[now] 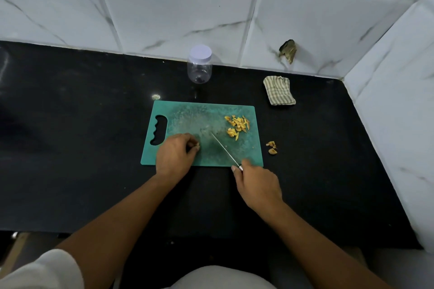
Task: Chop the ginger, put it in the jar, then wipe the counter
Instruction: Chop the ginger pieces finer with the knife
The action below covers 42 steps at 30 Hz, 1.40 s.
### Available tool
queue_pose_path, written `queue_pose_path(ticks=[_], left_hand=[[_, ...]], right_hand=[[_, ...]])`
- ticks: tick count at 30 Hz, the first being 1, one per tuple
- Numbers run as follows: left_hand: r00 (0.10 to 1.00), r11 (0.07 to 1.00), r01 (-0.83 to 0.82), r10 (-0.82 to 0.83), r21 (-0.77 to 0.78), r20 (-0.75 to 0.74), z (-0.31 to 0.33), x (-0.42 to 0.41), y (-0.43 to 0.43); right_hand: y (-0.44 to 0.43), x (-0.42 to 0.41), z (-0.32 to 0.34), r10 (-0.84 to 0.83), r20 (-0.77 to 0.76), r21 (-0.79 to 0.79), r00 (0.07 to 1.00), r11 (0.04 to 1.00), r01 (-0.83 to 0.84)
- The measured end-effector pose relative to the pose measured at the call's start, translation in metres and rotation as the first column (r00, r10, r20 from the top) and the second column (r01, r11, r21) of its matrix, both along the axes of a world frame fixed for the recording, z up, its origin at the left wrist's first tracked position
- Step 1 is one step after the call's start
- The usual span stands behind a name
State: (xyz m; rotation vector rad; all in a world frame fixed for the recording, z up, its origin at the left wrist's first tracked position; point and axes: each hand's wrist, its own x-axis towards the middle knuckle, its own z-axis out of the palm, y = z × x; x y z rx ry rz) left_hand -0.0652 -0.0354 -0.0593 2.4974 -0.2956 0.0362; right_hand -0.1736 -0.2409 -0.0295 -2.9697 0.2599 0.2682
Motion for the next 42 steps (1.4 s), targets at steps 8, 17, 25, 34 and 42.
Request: queue_pose_path(ticks=[8, 17, 25, 34, 42], left_hand=[[0.995, 0.995, 0.098, -0.098, 0.012, 0.024, -0.005, -0.004, -0.005], [0.997, 0.996, 0.074, -0.075, -0.046, -0.012, -0.005, -0.004, 0.002], [1.000, 0.997, 0.007, -0.008, -0.071, -0.020, -0.002, -0.006, -0.007], [0.991, 0.993, 0.118, -0.116, -0.026, 0.072, -0.008, -0.012, -0.004], [0.991, 0.991, 0.133, -0.133, 0.015, 0.018, -0.006, -0.006, -0.009]], right_hand=[[-0.002, -0.005, -0.004, -0.075, 0.008, 0.168, 0.997, 0.983, 0.073], [0.012, -0.008, -0.009, -0.119, -0.052, 0.370, 0.991, 0.920, 0.130], [0.015, -0.006, -0.012, -0.199, -0.025, 0.465, 0.980, 0.865, 0.188], [0.017, -0.010, -0.013, -0.152, 0.000, 0.393, 0.988, 0.909, 0.140], [0.019, -0.008, -0.013, -0.148, -0.007, 0.371, 0.989, 0.918, 0.140]])
